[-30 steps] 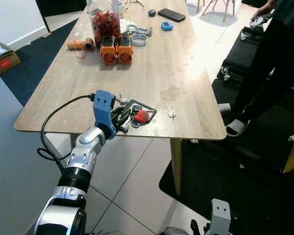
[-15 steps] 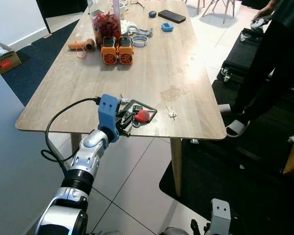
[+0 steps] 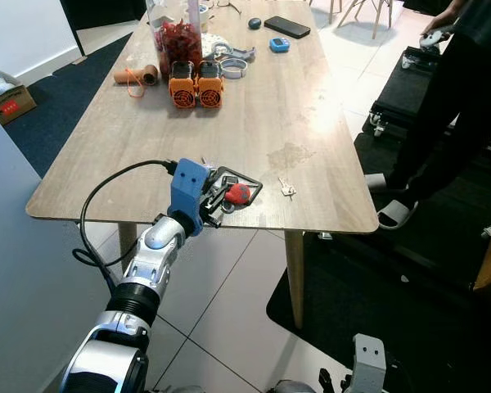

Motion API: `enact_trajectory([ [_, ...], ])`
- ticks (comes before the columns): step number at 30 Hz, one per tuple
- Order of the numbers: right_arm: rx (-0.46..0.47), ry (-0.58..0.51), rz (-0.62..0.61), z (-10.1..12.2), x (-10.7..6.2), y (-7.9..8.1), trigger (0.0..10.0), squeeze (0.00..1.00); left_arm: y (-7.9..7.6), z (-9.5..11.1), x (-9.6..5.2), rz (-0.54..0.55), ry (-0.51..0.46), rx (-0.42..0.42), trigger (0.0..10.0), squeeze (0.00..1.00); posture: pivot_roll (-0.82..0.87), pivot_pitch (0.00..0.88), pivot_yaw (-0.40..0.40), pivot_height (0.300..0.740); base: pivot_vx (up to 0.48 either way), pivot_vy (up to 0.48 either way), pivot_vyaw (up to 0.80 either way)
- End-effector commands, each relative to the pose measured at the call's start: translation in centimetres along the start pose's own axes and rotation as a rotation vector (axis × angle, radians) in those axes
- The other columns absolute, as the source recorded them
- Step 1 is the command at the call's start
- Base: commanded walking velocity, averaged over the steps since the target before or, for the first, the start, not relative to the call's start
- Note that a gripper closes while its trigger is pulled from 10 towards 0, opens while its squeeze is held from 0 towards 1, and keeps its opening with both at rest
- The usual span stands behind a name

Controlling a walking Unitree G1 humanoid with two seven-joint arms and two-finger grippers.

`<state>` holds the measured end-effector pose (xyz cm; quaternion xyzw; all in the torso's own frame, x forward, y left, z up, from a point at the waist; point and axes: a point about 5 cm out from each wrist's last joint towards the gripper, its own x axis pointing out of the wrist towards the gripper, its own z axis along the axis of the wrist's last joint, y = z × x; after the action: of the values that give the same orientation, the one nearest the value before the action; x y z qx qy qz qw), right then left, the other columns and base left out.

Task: Hang keys on a hook

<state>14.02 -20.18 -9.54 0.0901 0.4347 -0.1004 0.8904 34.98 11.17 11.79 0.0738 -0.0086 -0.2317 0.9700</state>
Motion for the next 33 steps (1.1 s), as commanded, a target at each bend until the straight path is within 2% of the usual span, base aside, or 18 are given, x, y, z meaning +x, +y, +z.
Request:
enact_trajectory([
  [1, 0.003, 0.011, -0.006, -0.6, -0.2, -0.1, 10.0, 0.00, -0.1, -0.5, 0.1, 0.020, 0.020, 0.030, 10.0, 0.00, 0.00, 0.117, 0.026, 0.740, 0.000, 0.000, 0.00],
  [5, 0.003, 0.011, -0.005, -0.6, -0.2, 0.0, 10.0, 0.00, 0.0, -0.5, 0.1, 0.034, 0.026, 0.037, 10.0, 0.00, 0.00, 0.117, 0.026, 0.740, 0.000, 0.000, 0.00],
  [6, 0.004, 0.010, -0.004, -0.7, -0.2, 0.0, 10.0, 0.00, -0.1, -0.8, 0.1, 0.022, 0.037, 0.068, 10.0, 0.00, -0.01, 0.121, 0.030, 0.740, 0.000, 0.000, 0.00],
  [11, 0.006, 0.009, -0.004, -0.7, -0.2, 0.1, 10.0, 0.00, -0.4, -1.1, 0.1, 0.016, 0.046, 0.093, 10.0, 0.00, -0.01, 0.126, 0.031, 0.740, 0.000, 0.000, 0.00],
  [17, 0.007, 0.010, -0.002, -0.8, -0.3, 0.1, 10.0, 0.00, -0.9, -1.1, 0.3, 0.001, 0.035, 0.064, 10.0, 0.00, 0.00, 0.139, 0.033, 0.740, 0.000, 0.000, 0.00],
  [33, 0.008, 0.011, -0.001, -1.0, -0.3, 0.2, 10.0, 0.00, -0.5, -0.8, 0.9, 0.054, 0.032, 0.112, 10.0, 0.00, 0.00, 0.154, 0.039, 0.740, 0.000, 0.000, 0.00],
])
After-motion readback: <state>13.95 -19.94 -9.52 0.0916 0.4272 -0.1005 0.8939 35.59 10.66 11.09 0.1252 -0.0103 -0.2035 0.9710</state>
